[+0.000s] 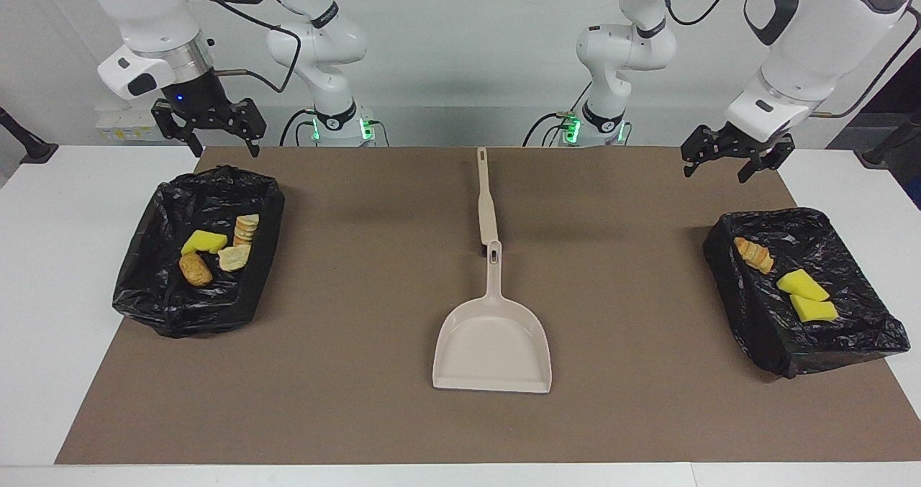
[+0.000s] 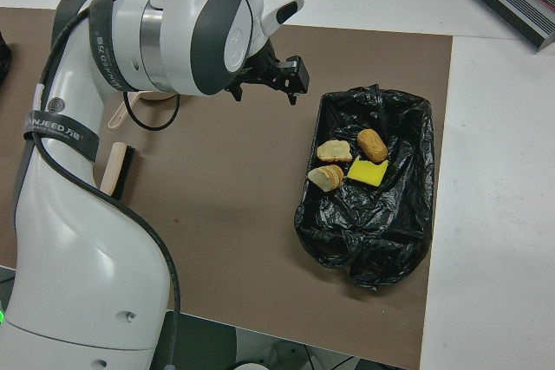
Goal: Sweep and dump trash in bin
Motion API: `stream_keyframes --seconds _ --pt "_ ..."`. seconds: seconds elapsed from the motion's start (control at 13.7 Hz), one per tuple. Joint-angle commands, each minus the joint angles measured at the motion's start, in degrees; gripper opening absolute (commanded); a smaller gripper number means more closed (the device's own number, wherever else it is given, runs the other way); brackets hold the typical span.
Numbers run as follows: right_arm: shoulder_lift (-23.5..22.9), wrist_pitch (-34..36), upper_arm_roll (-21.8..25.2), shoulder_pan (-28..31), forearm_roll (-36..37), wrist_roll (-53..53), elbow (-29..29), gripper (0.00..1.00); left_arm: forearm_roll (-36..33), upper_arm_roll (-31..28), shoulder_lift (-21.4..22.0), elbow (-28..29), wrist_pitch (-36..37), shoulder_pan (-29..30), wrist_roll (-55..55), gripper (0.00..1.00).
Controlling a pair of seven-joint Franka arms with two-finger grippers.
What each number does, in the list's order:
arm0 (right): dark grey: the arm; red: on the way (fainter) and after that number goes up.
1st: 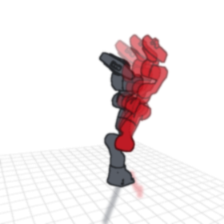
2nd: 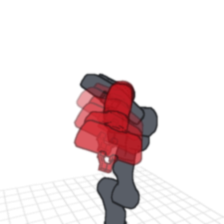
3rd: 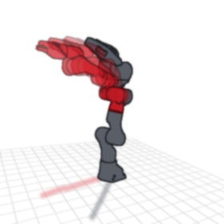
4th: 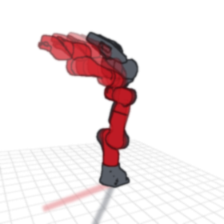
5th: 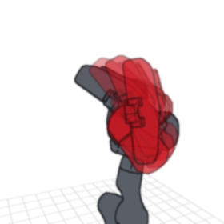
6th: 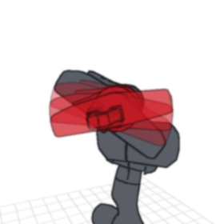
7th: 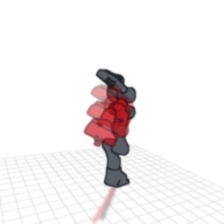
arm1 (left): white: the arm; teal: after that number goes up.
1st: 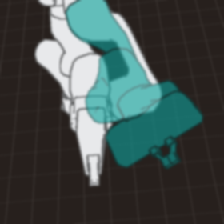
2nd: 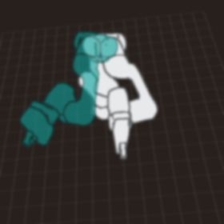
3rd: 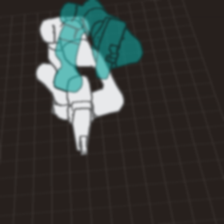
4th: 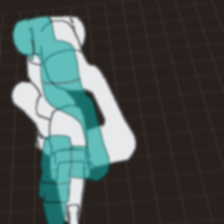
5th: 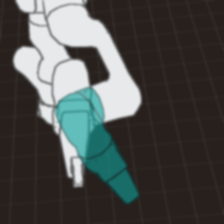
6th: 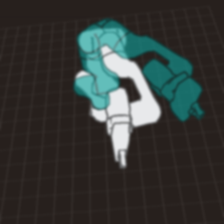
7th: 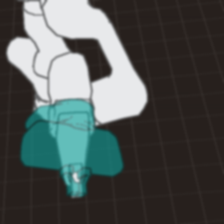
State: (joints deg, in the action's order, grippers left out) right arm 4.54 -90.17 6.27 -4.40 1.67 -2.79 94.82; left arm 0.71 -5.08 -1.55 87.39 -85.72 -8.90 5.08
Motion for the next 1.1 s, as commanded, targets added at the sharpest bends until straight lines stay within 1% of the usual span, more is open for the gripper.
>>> stream_keyframes --seconds 0.0,0.15,0.29,0.73,1.02 --pt "1.5 0.1 0.0 0.4 -0.7 -1.9 1.9 1.0 -0.6 0.9 2.3 3.0 -0.1 2.5 0.2 1.0" --pt "1.5 -0.3 0.0 0.5 -0.7 -2.0 1.9 1.0 0.2 1.0 2.0 2.7 -0.8 2.8 -0.9 1.0" --pt "1.5 -0.4 0.1 0.5 -0.7 -2.0 1.9 1.0 1.0 1.0 1.6 1.8 -1.9 2.5 -4.5 1.0" --pt "1.5 -0.6 0.1 0.7 -0.7 -3.7 2.1 1.0 0.3 1.0 1.4 0.2 1.3 2.0 -3.7 1.0" --pt "1.5 -1.4 0.5 0.6 -0.7 -3.8 2.1 1.0 0.1 1.0 1.4 0.0 1.3 2.5 -2.2 1.0"
